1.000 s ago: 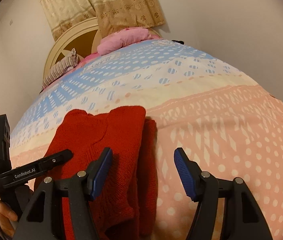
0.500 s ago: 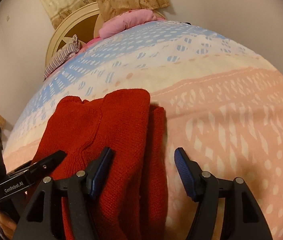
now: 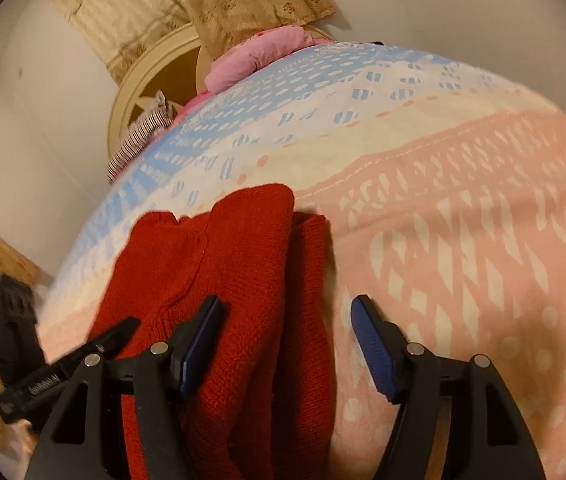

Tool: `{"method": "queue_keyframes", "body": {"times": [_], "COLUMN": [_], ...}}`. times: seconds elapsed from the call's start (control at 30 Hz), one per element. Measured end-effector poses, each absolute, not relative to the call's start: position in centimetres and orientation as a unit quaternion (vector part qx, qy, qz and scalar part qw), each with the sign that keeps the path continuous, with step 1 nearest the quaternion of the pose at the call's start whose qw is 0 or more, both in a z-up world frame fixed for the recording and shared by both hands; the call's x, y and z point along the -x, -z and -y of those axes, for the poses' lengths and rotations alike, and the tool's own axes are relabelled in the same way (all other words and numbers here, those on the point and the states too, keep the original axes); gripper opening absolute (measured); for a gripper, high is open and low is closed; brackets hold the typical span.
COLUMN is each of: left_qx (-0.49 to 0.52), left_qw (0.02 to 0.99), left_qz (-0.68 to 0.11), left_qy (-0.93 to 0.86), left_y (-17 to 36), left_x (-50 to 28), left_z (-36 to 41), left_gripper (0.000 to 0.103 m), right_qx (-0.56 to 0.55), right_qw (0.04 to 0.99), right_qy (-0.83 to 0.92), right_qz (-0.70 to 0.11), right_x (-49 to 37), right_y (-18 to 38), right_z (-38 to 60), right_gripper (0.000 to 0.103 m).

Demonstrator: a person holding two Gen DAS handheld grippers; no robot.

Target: Fold small clothes

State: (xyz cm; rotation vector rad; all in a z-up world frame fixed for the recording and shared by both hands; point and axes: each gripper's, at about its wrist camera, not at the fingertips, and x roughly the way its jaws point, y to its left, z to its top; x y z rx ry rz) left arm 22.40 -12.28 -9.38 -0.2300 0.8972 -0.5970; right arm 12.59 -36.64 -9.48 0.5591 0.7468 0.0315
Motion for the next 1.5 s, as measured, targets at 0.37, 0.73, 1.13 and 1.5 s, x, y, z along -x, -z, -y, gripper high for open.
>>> {"method": "queue_keyframes", "body": {"times": [0.37, 0.73, 1.13, 1.5], "left_qx": [0.141, 0.101, 0.085, 0.037], "left_qw": [0.839, 0.858, 0.864, 0.875], "left_qz": [-0.423, -0.412, -0.414, -0.408], "left_qy": [0.314, 0.289, 0.272, 0.258], "left_y": [9.4, 9.3, 8.9, 6.6], "left_x": [-22.4, -21.9, -21.8, -18.0], "left_z": [11.9, 12.7, 13.1, 12.1], "left_gripper": [0.078, 0.052, 0.043, 0.038], "right_qx": [-0.223, -0.192, -0.137, -0.160], "right_qw": [0.893, 0.905, 0.918, 0.926], "right_qy": [-0.061, -0.048, 0.018, 0.043], "right_qz": [-0.386, -0.377, -0.371, -0.338], "right_x": [-14.3, -14.3, -13.7, -8.7], "right_y": [9.5, 9.2, 7.9, 4.6], "right_z": [34.4, 33.5, 31.4, 28.8], "right_gripper": [0.060, 0.046, 0.033, 0.025]}}
